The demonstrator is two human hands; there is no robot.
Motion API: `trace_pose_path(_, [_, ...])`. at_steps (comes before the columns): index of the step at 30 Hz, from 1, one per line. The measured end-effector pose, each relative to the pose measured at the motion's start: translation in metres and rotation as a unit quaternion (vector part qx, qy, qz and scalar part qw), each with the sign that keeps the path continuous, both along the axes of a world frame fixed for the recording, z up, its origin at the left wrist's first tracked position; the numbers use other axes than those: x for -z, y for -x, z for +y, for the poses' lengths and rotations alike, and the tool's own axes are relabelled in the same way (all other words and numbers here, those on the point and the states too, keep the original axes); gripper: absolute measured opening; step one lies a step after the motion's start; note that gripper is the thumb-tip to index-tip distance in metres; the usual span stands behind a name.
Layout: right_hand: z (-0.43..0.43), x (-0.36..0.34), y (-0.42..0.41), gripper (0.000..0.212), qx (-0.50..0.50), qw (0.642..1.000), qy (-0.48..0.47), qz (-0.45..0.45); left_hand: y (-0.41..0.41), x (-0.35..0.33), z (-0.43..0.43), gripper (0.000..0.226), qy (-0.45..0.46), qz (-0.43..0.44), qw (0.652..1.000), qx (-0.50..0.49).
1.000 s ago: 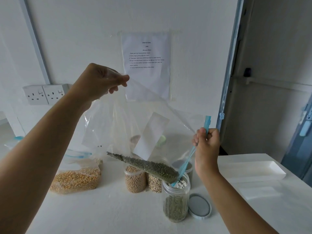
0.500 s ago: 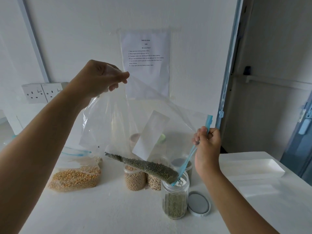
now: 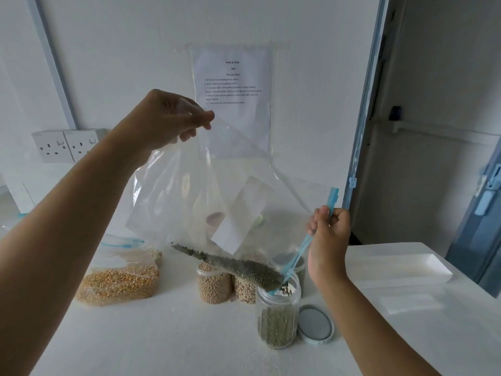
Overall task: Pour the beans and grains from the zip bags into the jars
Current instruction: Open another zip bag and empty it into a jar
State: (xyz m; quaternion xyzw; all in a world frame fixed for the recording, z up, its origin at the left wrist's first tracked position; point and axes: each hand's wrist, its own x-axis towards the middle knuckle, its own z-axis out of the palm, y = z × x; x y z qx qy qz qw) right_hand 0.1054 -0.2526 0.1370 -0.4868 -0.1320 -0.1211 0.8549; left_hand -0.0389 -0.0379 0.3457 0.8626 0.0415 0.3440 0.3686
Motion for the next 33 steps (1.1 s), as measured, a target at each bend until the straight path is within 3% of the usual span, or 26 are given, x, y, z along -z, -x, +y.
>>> trace_pose_path(33, [-0.0046,0.0022,0.0023,0.024,0.026,0.999,0.036,-0.003,0.0016,-0.0011,-0.0082,0.028,-0.022,-0.019,1.0,0.008])
